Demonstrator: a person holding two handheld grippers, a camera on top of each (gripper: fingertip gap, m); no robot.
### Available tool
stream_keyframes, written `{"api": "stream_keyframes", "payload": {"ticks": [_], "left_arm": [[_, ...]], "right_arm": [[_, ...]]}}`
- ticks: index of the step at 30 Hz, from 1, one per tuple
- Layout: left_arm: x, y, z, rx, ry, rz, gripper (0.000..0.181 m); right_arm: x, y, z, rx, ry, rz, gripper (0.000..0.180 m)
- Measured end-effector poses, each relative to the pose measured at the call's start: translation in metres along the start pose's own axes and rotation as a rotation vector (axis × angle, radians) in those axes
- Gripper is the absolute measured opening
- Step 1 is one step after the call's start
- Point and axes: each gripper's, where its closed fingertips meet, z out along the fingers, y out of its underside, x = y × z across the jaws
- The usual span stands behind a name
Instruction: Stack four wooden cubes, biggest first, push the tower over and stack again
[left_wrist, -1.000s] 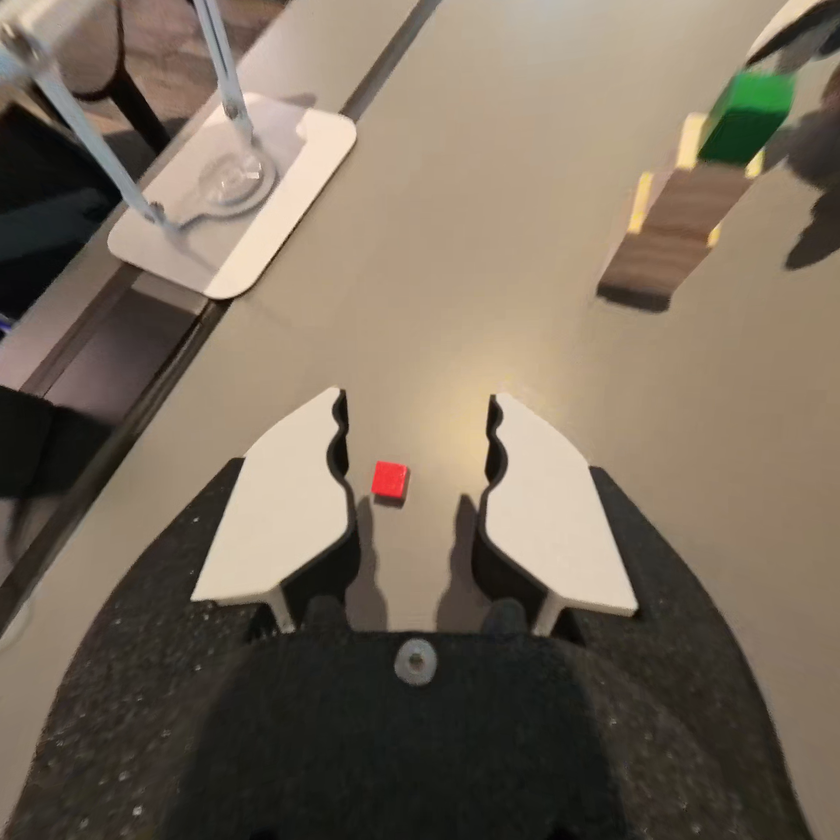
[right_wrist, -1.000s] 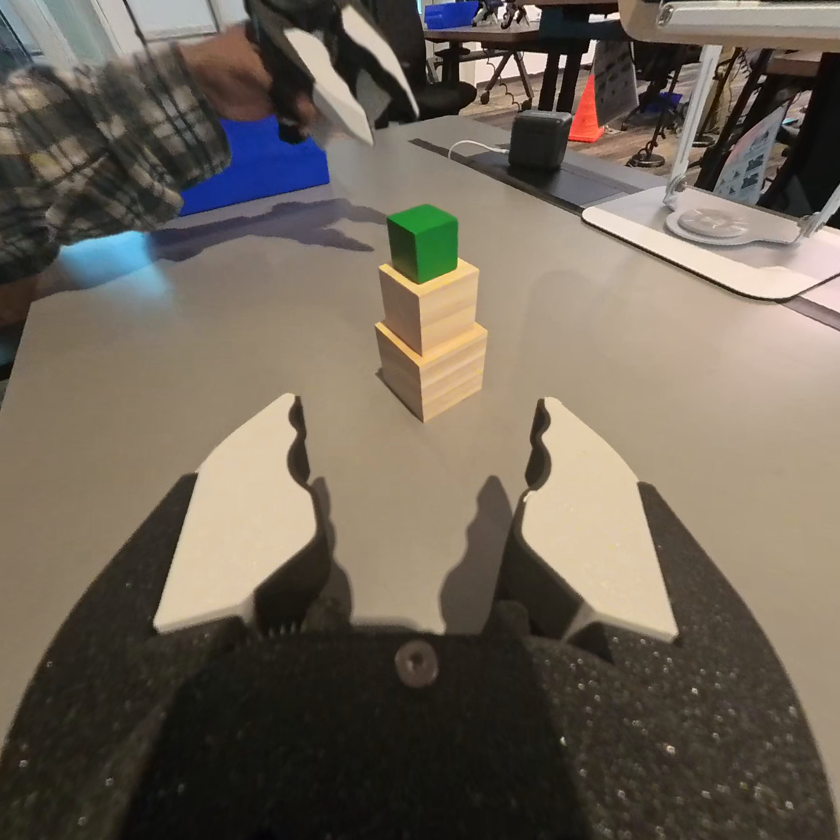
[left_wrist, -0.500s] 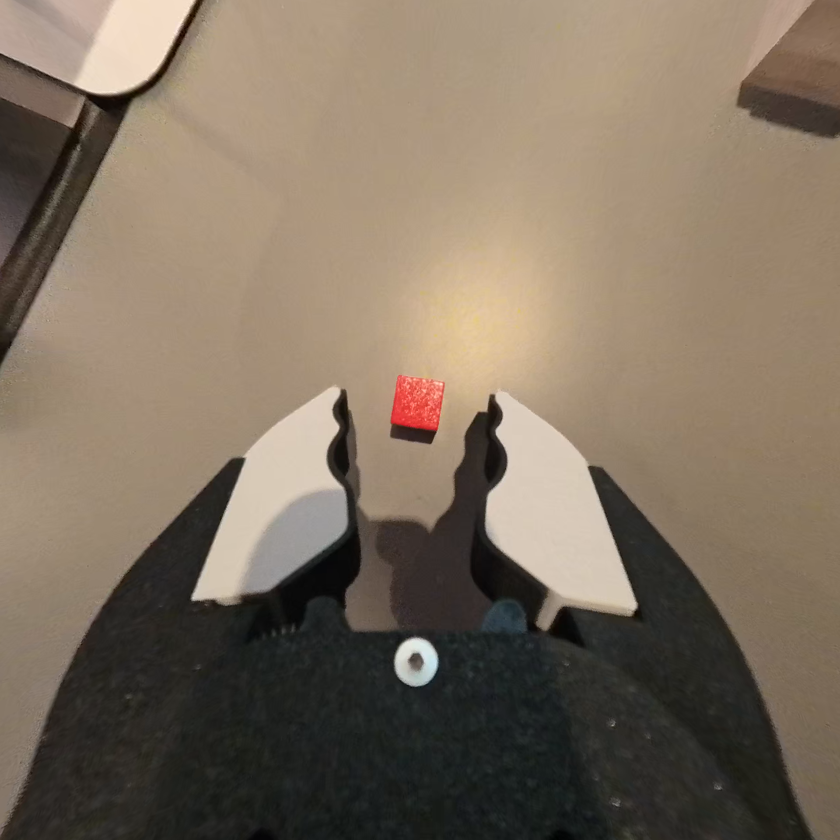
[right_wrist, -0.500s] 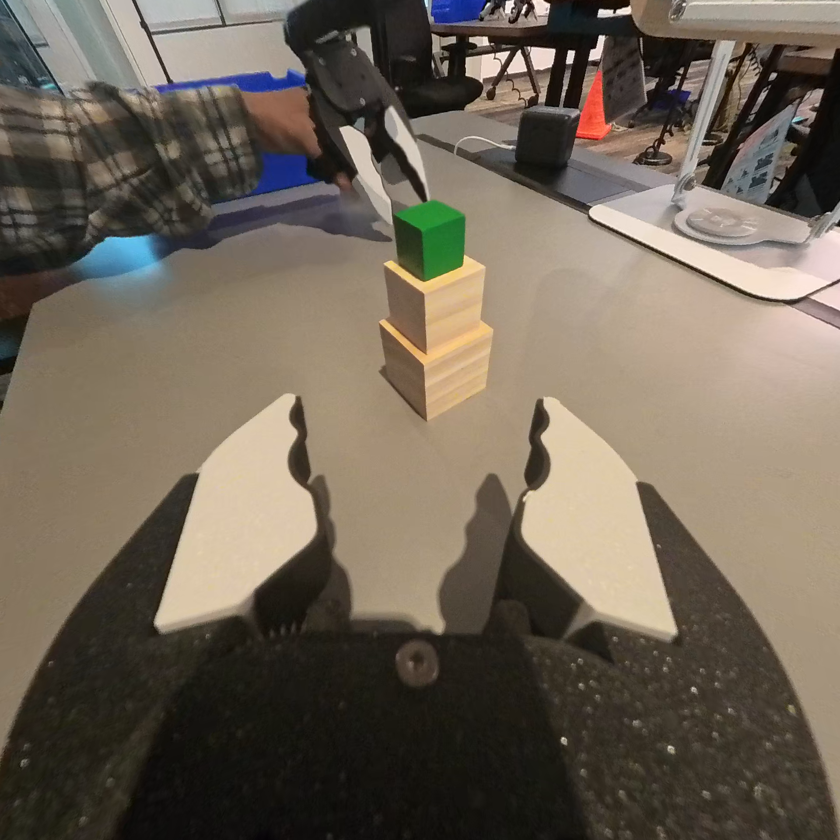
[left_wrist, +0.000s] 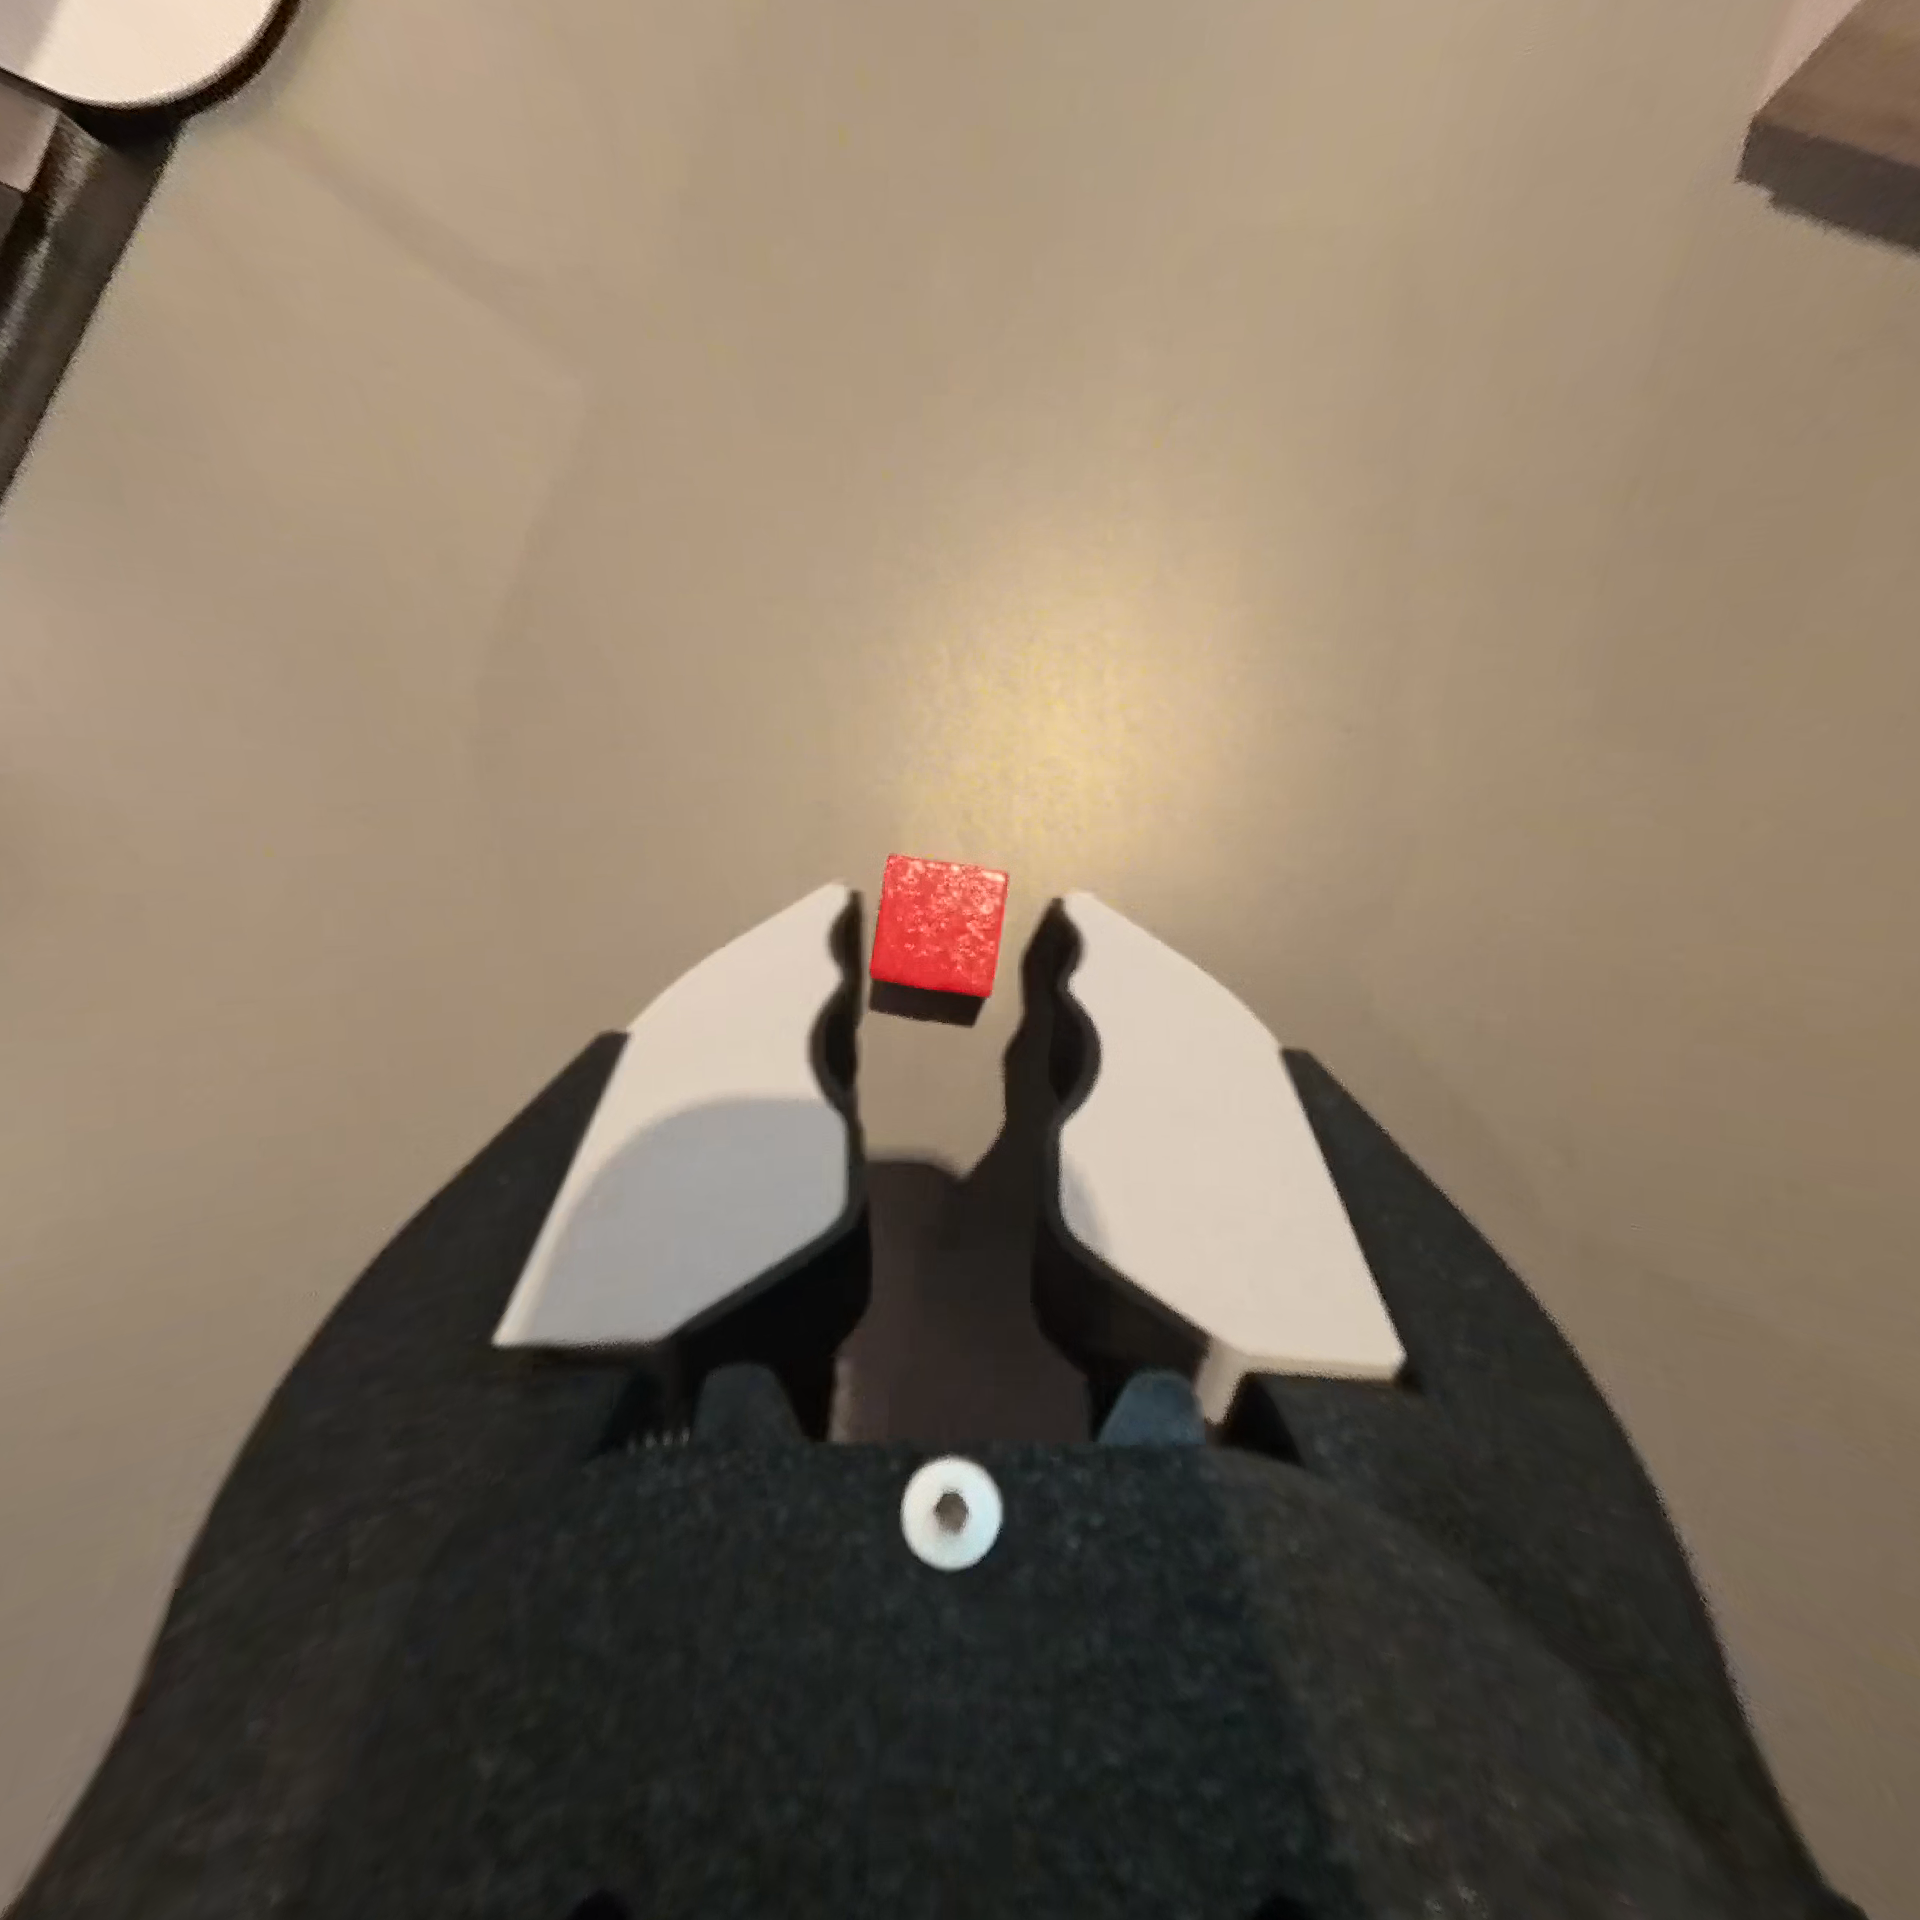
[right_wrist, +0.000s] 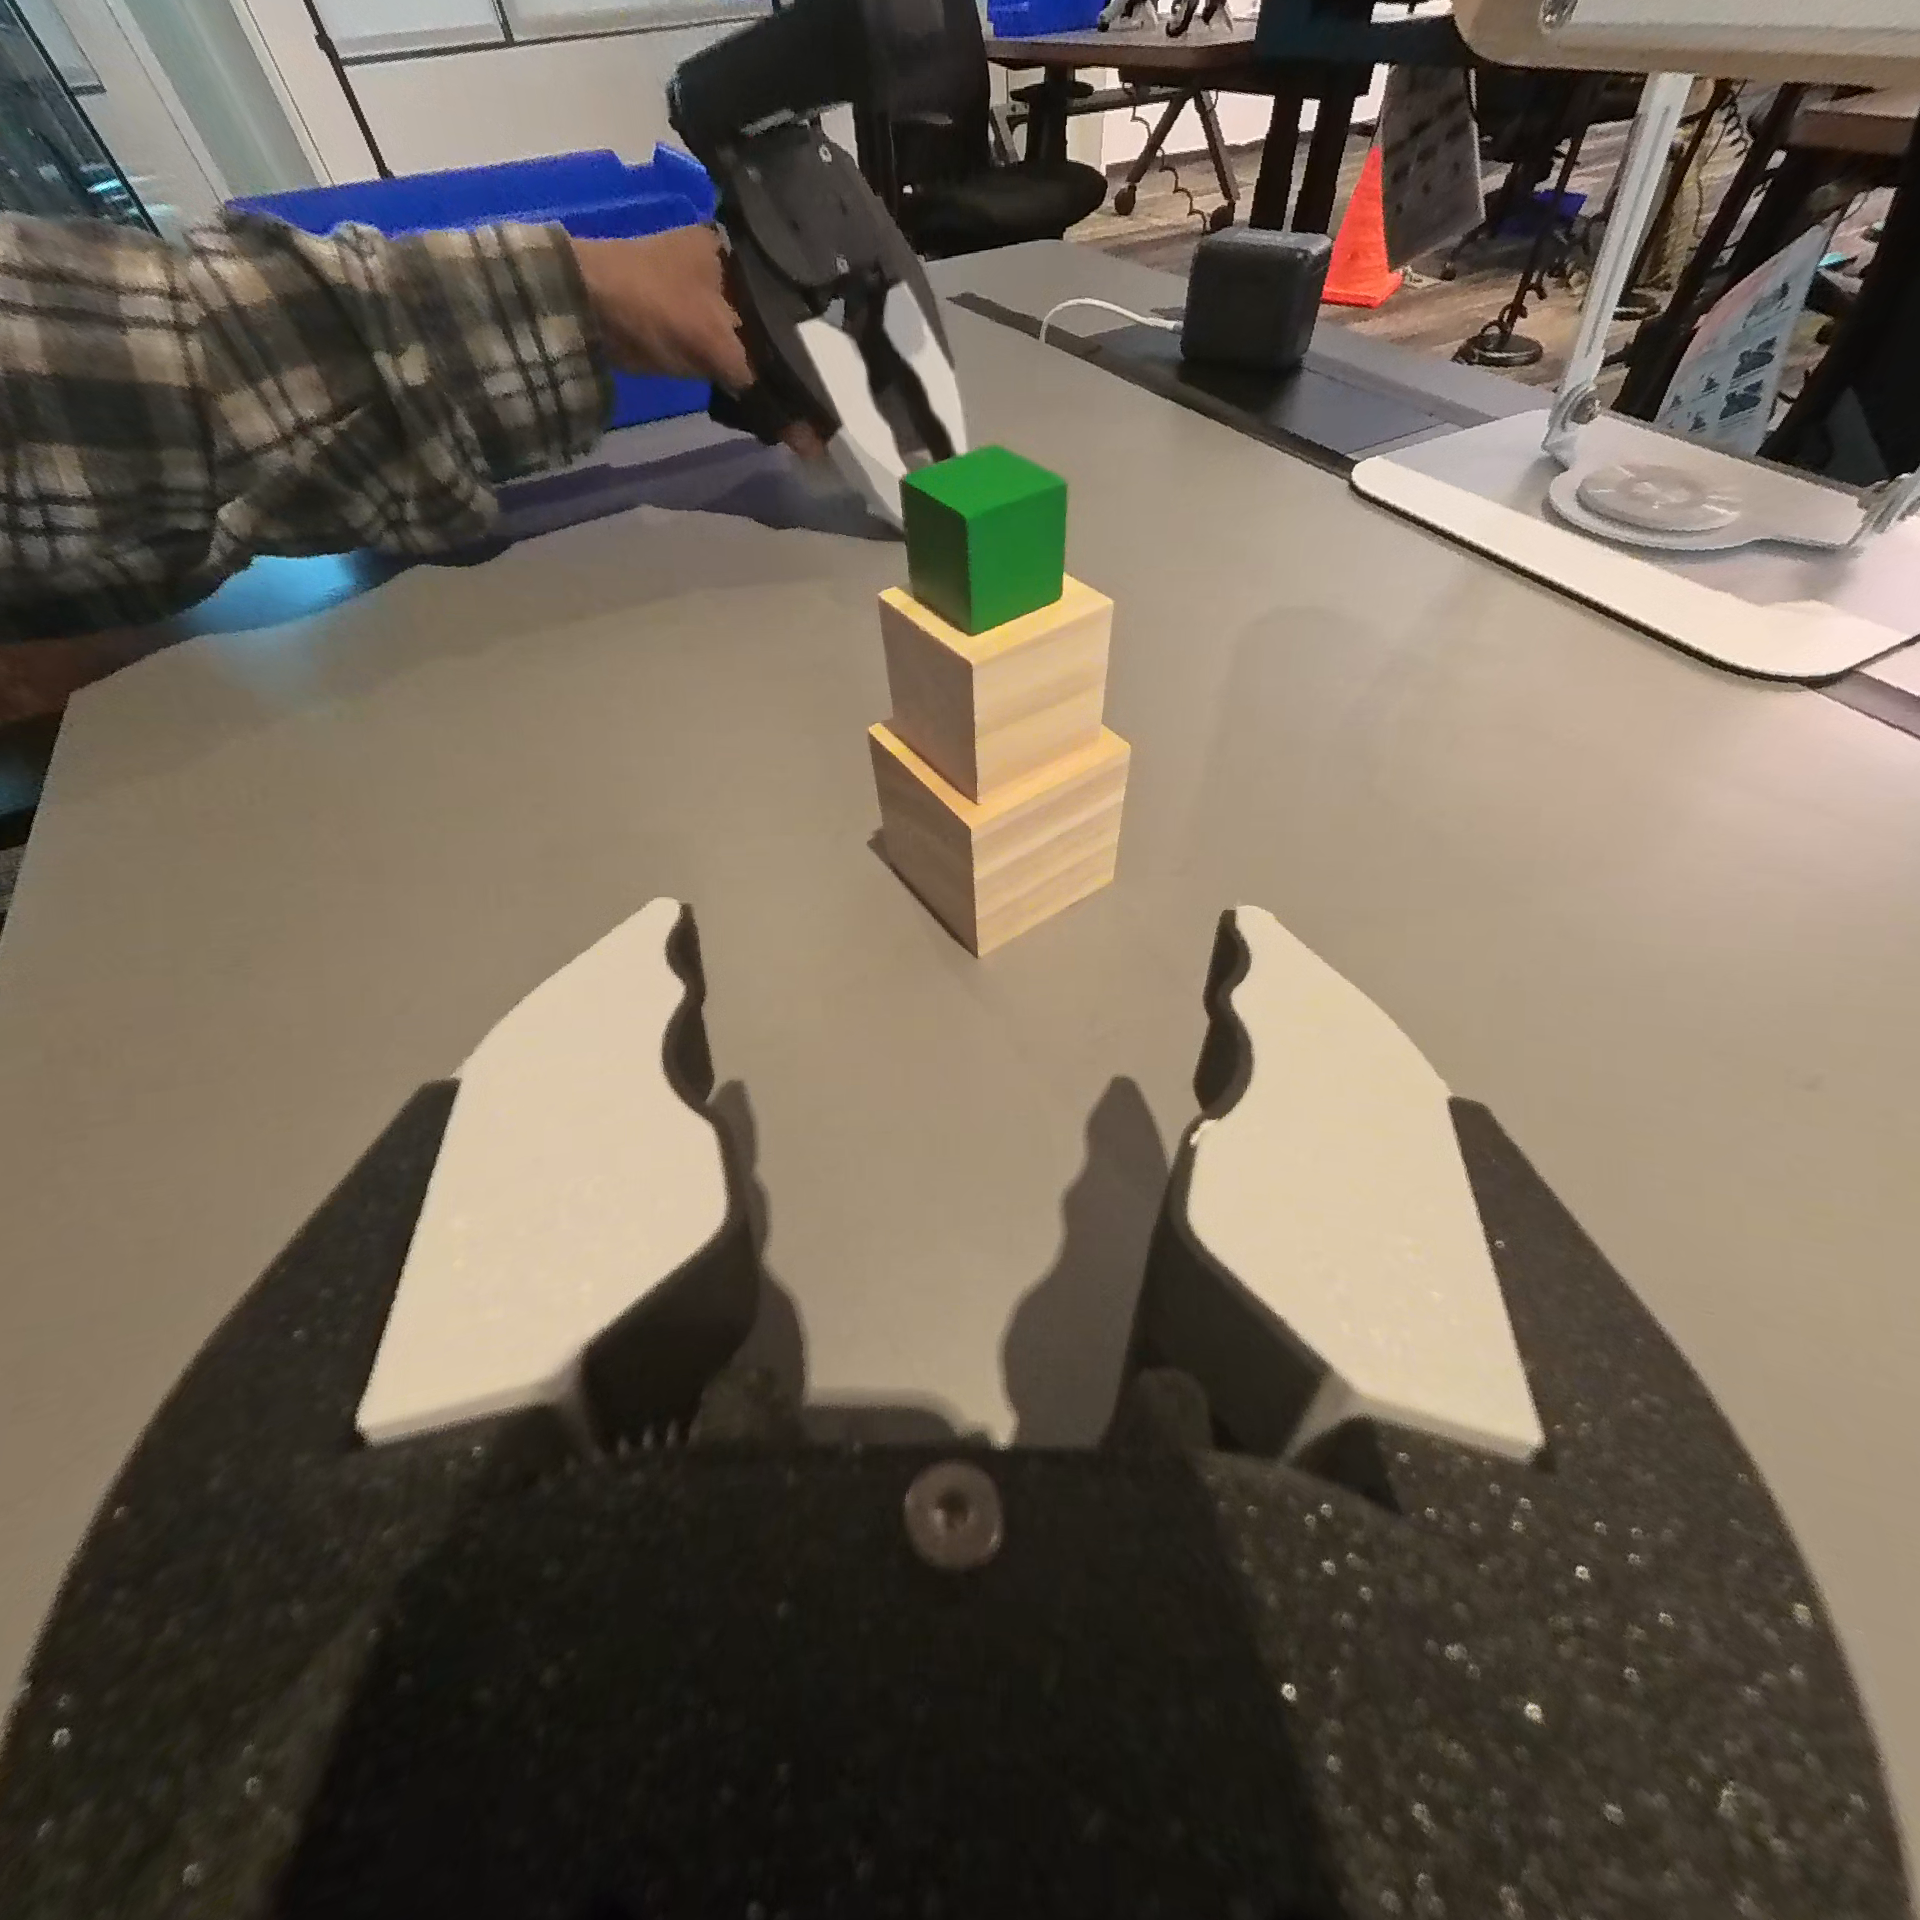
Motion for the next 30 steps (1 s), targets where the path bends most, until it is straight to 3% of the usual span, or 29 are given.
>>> {"api": "stream_keyframes", "payload": {"ticks": [6,12,17,22,30], "left_arm": [[0.009,-0.029,-0.018,0.121,0.028,-0.04,0.022],[0.063,-0.12,-0.055,0.284,0.028,-0.001,0.022],[0.127,-0.179,-0.057,0.305,0.084,0.083,0.022],[0.162,-0.199,-0.04,0.254,0.117,0.112,0.022],[0.177,-0.208,-0.02,0.225,0.164,0.101,0.022]], "right_arm": [[0.001,0.0,-0.001,0.002,0.005,0.003,0.09],[0.002,0.002,0.001,-0.011,0.006,0.002,0.09],[0.002,0.001,0.0,-0.006,0.008,0.005,0.089],[0.001,0.002,0.0,-0.009,0.006,0.006,0.089],[0.001,0.002,0.0,-0.016,0.001,0.006,0.089]]}}
